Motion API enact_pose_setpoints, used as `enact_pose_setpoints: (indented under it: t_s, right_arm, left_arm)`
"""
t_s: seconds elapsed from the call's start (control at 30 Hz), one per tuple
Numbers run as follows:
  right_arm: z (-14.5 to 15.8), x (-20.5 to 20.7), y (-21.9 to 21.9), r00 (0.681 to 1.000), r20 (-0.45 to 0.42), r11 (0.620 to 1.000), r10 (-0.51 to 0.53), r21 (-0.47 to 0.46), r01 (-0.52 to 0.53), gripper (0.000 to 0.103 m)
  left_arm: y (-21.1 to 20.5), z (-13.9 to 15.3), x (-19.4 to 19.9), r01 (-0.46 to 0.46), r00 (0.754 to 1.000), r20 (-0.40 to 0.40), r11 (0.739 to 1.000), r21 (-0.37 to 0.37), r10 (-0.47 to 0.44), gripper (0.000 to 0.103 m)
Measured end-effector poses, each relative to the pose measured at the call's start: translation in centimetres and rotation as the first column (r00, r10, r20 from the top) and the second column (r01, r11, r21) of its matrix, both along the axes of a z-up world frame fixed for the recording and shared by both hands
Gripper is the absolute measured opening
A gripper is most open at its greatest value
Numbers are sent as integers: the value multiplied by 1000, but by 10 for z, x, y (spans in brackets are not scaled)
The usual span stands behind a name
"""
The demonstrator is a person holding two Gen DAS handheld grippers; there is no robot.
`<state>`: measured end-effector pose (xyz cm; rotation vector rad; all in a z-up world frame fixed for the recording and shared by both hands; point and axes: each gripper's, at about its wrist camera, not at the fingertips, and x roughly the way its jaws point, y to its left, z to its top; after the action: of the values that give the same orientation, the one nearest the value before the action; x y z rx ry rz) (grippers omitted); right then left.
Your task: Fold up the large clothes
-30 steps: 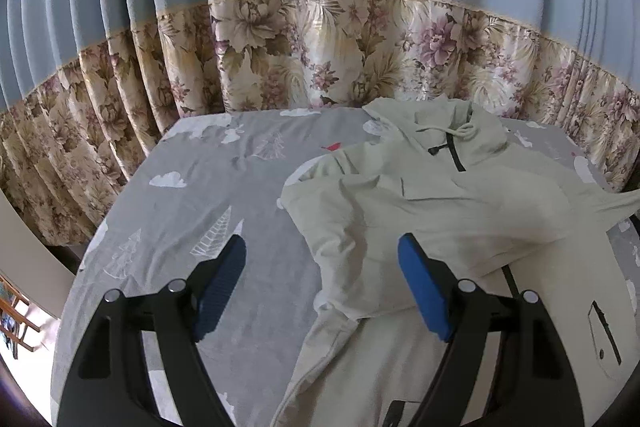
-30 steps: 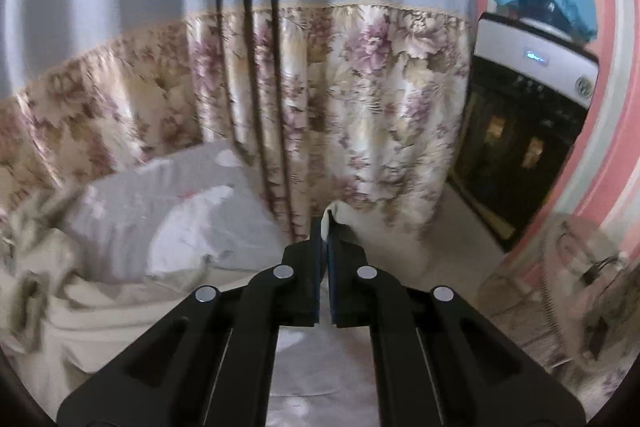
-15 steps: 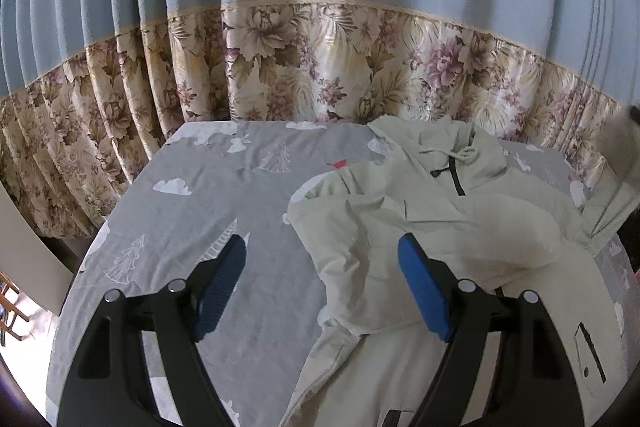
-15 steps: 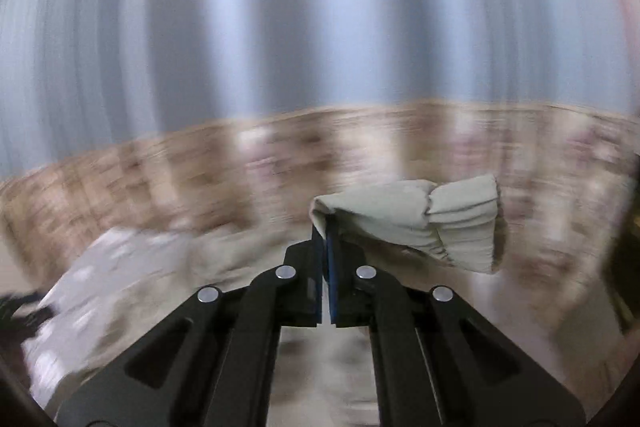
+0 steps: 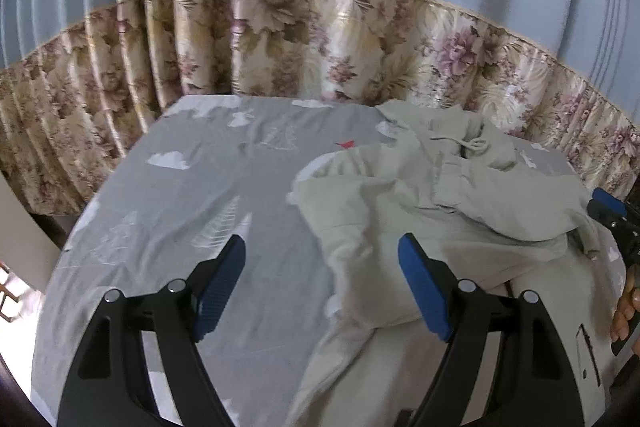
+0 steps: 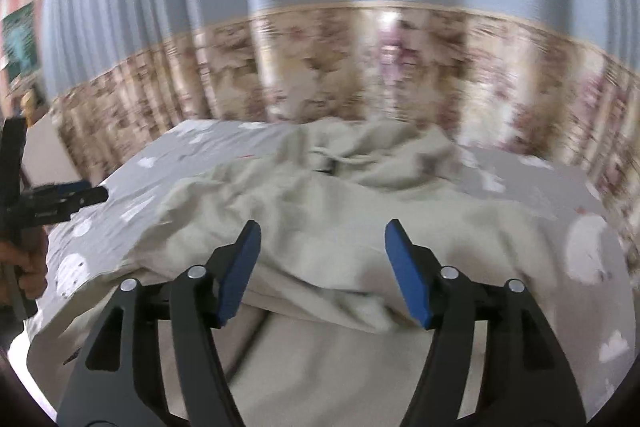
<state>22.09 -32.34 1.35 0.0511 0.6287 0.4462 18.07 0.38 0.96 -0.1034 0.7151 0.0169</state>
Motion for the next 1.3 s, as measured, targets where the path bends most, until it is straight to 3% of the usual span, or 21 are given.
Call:
enact_pose_setpoints:
  t_s: [0.27, 0.47, 0.63, 0.67, 0.7, 0.77, 0.83, 0.9, 1.13, 1.3]
  right_arm:
    - [-13, -6, -61, 992, -23, 992, -127, 18, 127, 73]
    - [-22, -4, -74, 989, -32, 989, -144, 8, 144, 74]
    - [-29, -2, -80, 986, -51, 987, -156, 18, 157, 76]
    - [-30, -1, -80, 986, -57, 987, -156, 19, 157, 76]
    - [-31, -1, -80, 986, -59, 988, -155, 21, 156, 76]
    - [-31, -2, -80, 986, -60, 988, -153, 24, 154, 76]
    - [-30, -4, -79, 987, -58, 988, -150, 23, 151, 77]
    - [-29, -5, -79, 987, -55, 988, -151, 20, 152, 77]
    - [-24, -8, -83, 983, -50, 984, -174, 23, 175, 77]
    - [-21, -10, -81, 981, -55, 982, -186, 11, 187, 79]
  left_arm:
    - [-70, -22, 67, 139, 989, -47, 990, 29, -137, 79]
    - [-107, -41, 111, 206, 977, -73, 976, 67, -201, 79]
    - [-136, -46, 135, 263, 960, -112, 964, 39, -258, 78]
    - [-142, -52, 141, 273, 954, -140, 961, 41, -265, 73]
    - [-146, -56, 142, 278, 950, -163, 960, 42, -268, 53]
    - [-152, -63, 144, 284, 944, -189, 958, 44, -271, 35]
    - [-155, -64, 138, 302, 943, -165, 952, 55, -290, 13]
    - [-153, -56, 130, 303, 947, -126, 951, 54, -295, 4]
    - [-123, -3, 96, 229, 970, 60, 971, 68, -234, 2]
    - [-77, 20, 52, 104, 984, 140, 991, 79, -114, 2]
